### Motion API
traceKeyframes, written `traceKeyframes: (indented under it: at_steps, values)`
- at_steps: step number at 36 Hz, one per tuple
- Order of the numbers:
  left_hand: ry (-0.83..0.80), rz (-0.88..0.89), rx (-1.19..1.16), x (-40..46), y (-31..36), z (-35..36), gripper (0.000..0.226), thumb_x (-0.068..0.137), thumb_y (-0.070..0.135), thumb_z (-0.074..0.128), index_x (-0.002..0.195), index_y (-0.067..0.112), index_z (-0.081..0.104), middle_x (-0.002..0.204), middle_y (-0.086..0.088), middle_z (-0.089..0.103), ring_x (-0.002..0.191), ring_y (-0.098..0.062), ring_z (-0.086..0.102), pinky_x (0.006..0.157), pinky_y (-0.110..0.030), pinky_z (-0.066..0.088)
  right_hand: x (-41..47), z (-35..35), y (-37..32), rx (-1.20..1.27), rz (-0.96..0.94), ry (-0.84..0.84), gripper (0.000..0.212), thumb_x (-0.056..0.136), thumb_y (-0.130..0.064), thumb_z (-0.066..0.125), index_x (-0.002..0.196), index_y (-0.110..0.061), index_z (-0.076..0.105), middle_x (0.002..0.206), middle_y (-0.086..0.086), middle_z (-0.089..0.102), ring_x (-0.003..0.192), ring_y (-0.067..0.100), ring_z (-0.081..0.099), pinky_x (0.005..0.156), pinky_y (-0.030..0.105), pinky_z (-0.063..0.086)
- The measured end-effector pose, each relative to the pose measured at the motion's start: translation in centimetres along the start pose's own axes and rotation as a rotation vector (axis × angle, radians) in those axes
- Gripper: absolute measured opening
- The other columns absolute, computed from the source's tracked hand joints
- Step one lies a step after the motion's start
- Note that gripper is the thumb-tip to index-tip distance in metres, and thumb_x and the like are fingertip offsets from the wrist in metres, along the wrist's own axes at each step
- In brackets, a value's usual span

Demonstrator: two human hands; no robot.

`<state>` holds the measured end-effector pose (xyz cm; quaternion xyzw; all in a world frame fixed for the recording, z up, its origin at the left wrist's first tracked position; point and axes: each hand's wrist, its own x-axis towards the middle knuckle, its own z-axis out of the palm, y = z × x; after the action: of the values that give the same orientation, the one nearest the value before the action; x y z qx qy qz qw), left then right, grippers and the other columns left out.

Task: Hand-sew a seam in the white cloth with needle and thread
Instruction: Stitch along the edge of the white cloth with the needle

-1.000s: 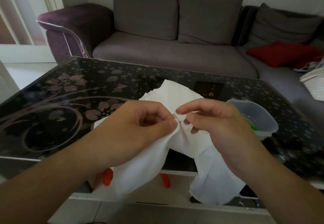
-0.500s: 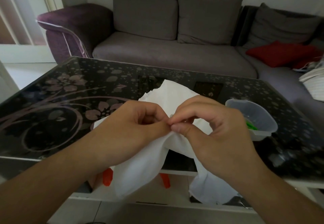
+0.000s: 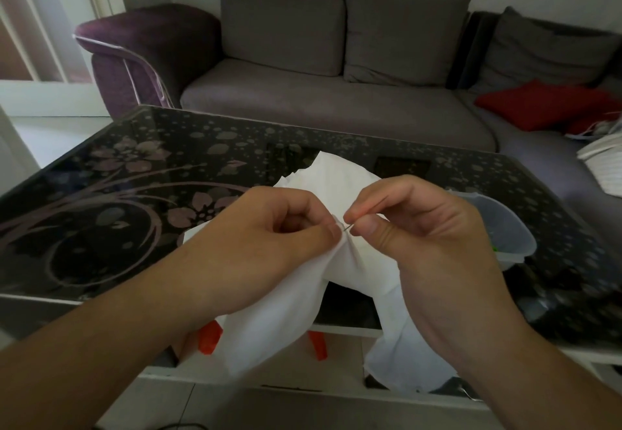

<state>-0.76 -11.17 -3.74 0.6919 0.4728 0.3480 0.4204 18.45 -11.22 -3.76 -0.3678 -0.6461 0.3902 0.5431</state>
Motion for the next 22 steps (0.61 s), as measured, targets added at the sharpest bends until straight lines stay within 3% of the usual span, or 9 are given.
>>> traceKeyframes:
  at_steps: [6, 10, 12, 16, 19, 22]
  values:
    - [0.023, -0.022, 0.058, 0.1, -0.6, 0.0, 0.017, 0.098, 0.031, 0.065, 0.087, 0.03, 0.077, 0.088, 0.014, 0.076, 0.086, -0.004, 0.072, 0.081, -0.026, 0.055, 0.2, -0.3, -0.3, 0.009, -0.022, 0.021, 0.019, 0.085, 0.011, 0.067, 0.085, -0.007, 0.073, 0.087, 0.005, 0.075, 0.088, 0.019, 0.071, 0.08, 0.024, 0.057]
    - [0.026, -0.057, 0.042, 0.1, -0.8, -0.1, 0.017, 0.098, 0.032, 0.065, 0.087, 0.031, 0.078, 0.088, 0.017, 0.075, 0.085, -0.002, 0.071, 0.08, -0.025, 0.052, 0.6, -1.0, -0.4, 0.036, 0.01, 0.031, 0.011, 0.09, 0.004, 0.063, 0.091, -0.006, 0.069, 0.09, 0.005, 0.076, 0.09, 0.023, 0.072, 0.085, 0.034, 0.06]
    - [0.032, -0.067, 0.049, 0.0, -0.8, -0.3, 0.017, 0.099, 0.034, 0.064, 0.088, 0.032, 0.077, 0.088, 0.018, 0.075, 0.086, 0.0, 0.071, 0.08, -0.024, 0.052, 0.8, -1.1, -0.3, 0.111, 0.062, 0.012, 0.009, 0.096, 0.0, 0.059, 0.093, -0.003, 0.067, 0.091, 0.007, 0.075, 0.095, 0.027, 0.073, 0.089, 0.04, 0.06]
    - [0.051, -0.072, 0.05, 0.1, -0.9, -0.2, 0.018, 0.099, 0.035, 0.064, 0.087, 0.033, 0.077, 0.087, 0.019, 0.075, 0.084, 0.001, 0.07, 0.079, -0.024, 0.051, 1.0, -1.2, -0.8, 0.375, 0.18, -0.047, 0.01, 0.093, -0.005, 0.051, 0.092, 0.002, 0.058, 0.086, 0.013, 0.066, 0.091, 0.031, 0.073, 0.091, 0.04, 0.059]
    - [0.054, -0.078, 0.046, 0.2, -1.0, 0.1, 0.017, 0.099, 0.035, 0.064, 0.087, 0.033, 0.077, 0.083, 0.019, 0.074, 0.081, 0.0, 0.07, 0.078, -0.026, 0.05, 1.0, -1.4, -1.0, 0.416, 0.219, -0.08, 0.01, 0.095, -0.006, 0.048, 0.089, 0.0, 0.054, 0.077, 0.013, 0.055, 0.069, 0.029, 0.065, 0.083, 0.039, 0.06]
    - [0.055, -0.087, 0.053, 0.2, -1.0, 0.1, 0.017, 0.099, 0.036, 0.063, 0.088, 0.033, 0.076, 0.085, 0.019, 0.074, 0.082, -0.001, 0.07, 0.079, -0.027, 0.052, 1.1, -1.3, -1.1, 0.395, 0.258, -0.081, 0.012, 0.097, -0.006, 0.047, 0.088, -0.002, 0.053, 0.073, 0.012, 0.044, 0.055, 0.023, 0.047, 0.063, 0.035, 0.056]
